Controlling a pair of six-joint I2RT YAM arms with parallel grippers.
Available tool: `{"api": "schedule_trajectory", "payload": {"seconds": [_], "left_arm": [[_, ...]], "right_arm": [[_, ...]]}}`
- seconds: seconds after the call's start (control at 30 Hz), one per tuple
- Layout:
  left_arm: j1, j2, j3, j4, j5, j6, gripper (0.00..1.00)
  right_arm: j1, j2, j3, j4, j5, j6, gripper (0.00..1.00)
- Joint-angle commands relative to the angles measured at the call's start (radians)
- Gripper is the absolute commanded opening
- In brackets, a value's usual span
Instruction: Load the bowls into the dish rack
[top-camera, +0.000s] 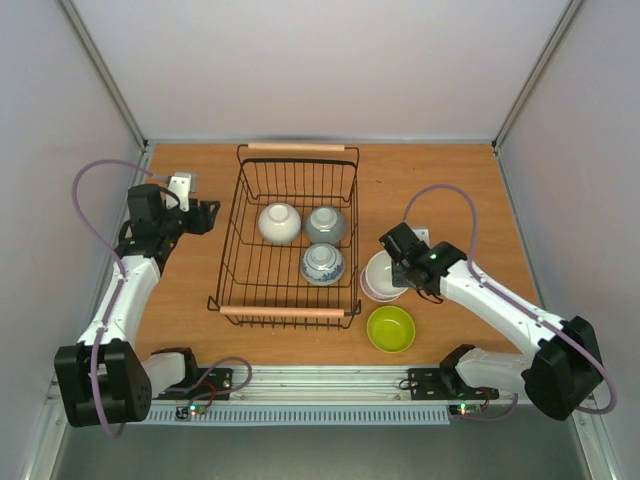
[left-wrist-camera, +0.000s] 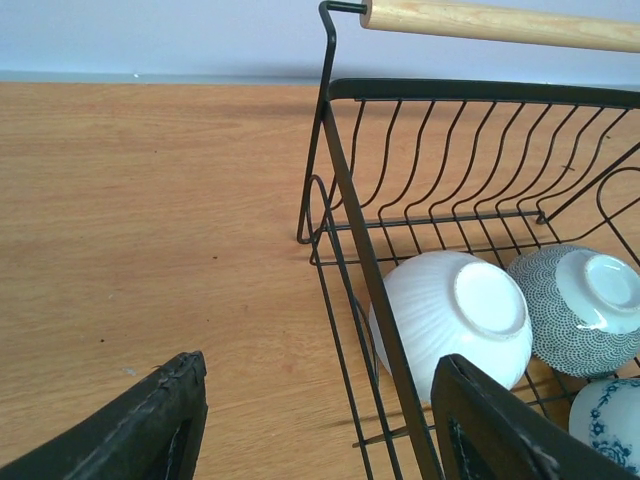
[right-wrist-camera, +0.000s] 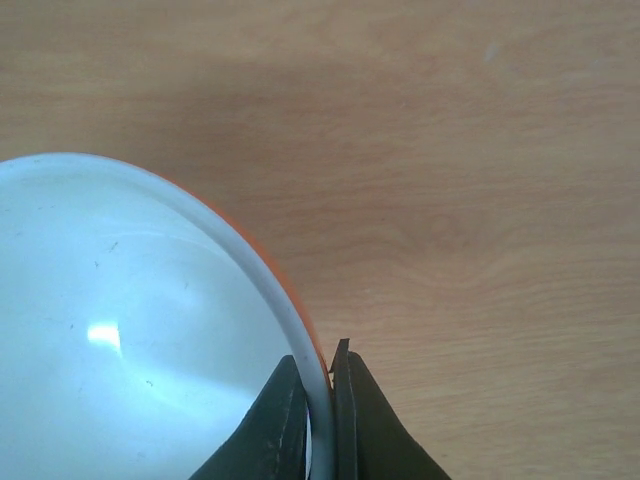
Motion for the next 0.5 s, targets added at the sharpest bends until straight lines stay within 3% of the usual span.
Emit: {"api": "schedule_trajectory", "payload": {"seconds": [0.0,0.23,0.47], "left_arm": [[0.002,0.000,0.001,0.055,0.026,-0.005,0.63],[0.002,-0.039,0.000,0.037,0.106,0.002,0.63],[-0.008,-0.048,-0.002,-0.002,0.411,0.058,0.63]], "right_arm": [[-0.004,-0.077,0.119,-0.080,0.139,-0.010,0.01],[-0.002,-0.104,0.341,-0.089,0.177,-0.071,0.01],[0.065,0.018,0.481,0.021,0.095,-0.130,0.01]]}}
